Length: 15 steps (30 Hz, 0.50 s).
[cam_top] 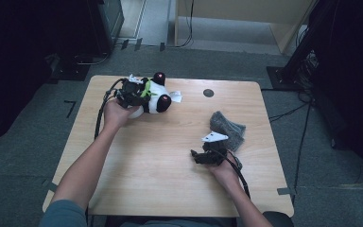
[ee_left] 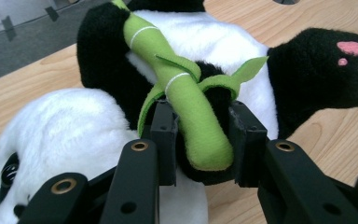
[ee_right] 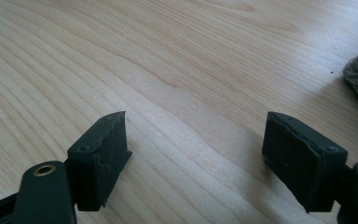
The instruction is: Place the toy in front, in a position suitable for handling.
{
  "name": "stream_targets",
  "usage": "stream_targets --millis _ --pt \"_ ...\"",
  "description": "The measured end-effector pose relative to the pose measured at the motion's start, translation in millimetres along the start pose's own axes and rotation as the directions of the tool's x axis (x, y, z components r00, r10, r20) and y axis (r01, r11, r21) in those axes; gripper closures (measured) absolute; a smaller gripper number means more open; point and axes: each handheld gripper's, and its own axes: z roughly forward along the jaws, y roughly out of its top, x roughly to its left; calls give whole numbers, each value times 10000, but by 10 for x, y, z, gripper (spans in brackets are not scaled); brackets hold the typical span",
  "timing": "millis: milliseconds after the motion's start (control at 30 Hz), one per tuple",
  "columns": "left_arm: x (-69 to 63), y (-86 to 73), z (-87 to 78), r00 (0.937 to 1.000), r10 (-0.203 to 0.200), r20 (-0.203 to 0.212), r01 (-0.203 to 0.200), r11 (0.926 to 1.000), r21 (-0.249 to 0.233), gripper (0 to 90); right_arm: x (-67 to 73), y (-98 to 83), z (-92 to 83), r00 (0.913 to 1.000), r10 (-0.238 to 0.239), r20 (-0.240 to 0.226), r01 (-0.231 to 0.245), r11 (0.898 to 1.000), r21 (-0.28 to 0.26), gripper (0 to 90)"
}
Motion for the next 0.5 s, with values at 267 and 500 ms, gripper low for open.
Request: stream_targets --millis 267,500 --pt "-36 15 -100 9986 -310 427 309 9995 48 684 -54 43 -76 9982 380 -463 -389 9991 -187 298" --pt "-181 51 -221 9948 -292 979 298 9995 -48 684 -114 82 -174 9975 530 -459 -544 9981 -297 309"
